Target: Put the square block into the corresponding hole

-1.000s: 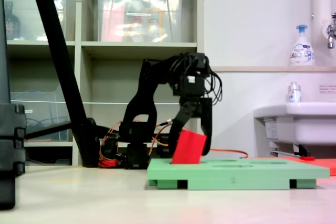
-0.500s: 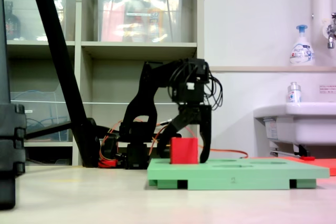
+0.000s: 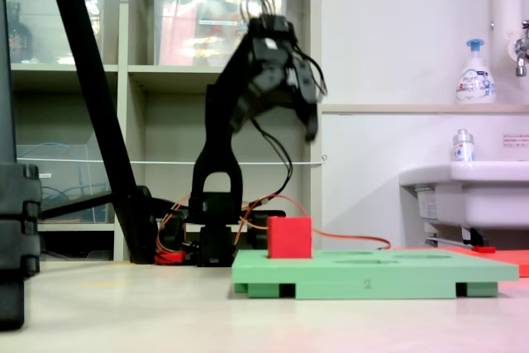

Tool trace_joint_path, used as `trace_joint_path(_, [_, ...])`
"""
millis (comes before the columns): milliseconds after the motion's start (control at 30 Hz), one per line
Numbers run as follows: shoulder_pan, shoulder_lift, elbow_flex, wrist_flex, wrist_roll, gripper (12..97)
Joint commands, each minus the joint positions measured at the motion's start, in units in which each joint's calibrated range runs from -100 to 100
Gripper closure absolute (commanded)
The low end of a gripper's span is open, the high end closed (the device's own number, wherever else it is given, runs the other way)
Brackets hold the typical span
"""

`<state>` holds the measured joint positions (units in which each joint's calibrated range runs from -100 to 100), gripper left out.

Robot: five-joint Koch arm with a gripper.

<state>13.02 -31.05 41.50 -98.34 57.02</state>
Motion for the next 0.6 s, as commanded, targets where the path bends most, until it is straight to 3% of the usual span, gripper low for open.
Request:
trace_joint_path(0, [-0.8, -17.3, 0.0, -1.7, -5.1, 59.3])
trace_joint_path(100, [-1.6, -35.0, -4.6, -1.7, -11.2, 59.1])
trace_joint_path(200, [-7.3, -45.6, -6.1, -1.7, -14.0, 58.7])
trace_joint_path(367, [-15.3, -58.8, -17.5, -1.7, -31.9, 58.3])
trace_joint_path(567, [-16.9, -68.9, -44.0, 2.8, -47.8, 57.4])
